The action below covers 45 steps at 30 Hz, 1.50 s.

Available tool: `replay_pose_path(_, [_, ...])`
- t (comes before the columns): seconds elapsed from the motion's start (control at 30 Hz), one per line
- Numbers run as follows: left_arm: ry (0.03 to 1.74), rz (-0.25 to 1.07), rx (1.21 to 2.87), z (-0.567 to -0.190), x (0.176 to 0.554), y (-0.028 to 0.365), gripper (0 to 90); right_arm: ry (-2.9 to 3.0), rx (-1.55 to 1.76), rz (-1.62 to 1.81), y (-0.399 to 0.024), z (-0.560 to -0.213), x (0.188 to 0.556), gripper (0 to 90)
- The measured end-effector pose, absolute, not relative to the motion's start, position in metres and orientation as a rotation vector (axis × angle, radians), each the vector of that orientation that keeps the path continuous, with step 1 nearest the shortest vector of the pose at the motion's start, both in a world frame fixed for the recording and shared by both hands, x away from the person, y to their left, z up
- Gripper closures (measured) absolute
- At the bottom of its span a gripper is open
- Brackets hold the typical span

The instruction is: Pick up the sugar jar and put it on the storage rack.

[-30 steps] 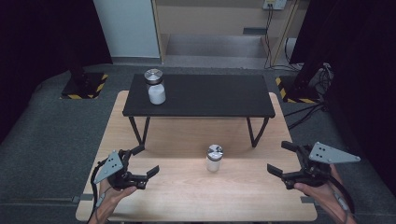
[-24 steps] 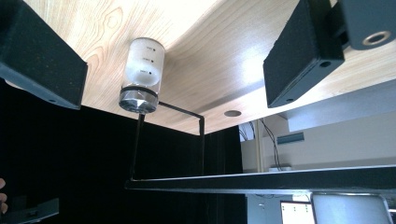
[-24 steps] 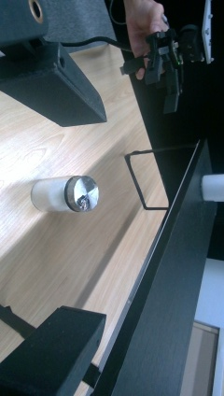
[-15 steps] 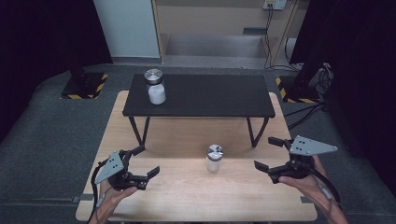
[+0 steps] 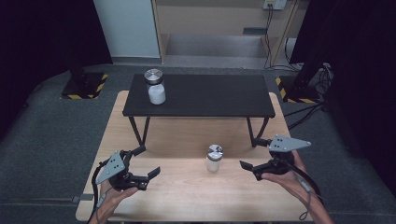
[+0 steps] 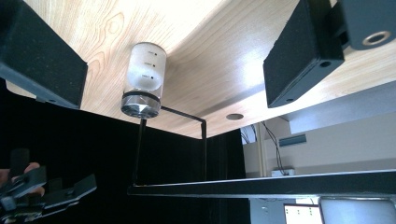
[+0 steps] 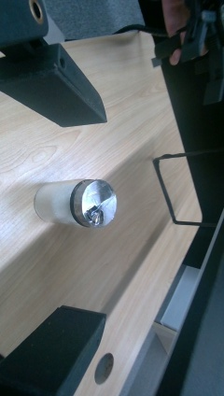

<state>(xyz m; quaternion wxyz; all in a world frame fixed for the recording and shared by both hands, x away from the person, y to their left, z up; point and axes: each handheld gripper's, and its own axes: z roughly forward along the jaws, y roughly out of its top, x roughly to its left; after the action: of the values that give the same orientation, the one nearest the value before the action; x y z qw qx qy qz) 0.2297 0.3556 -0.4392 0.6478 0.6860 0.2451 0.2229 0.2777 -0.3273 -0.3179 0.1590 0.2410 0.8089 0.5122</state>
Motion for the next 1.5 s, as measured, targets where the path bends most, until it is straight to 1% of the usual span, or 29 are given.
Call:
replay_pose_path(0.33, [0.545, 0.506, 1.576, -0.438, 0.231, 0.354, 5.0, 2.356, 0.691, 1.437, -0.304, -0.337, 0.292, 6.0])
replay_pose_path(0.93, [0.537, 0.511, 1.589, -0.438, 0.230, 0.353, 5.0, 2.398, 0.730, 1.423, -0.275, -0.359, 0.317, 6.9])
replay_pose_path(1.5, [0.535, 0.510, 1.595, -0.437, 0.230, 0.352, 5.1, 2.394, 0.776, 1.386, -0.253, -0.378, 0.328, 11.2])
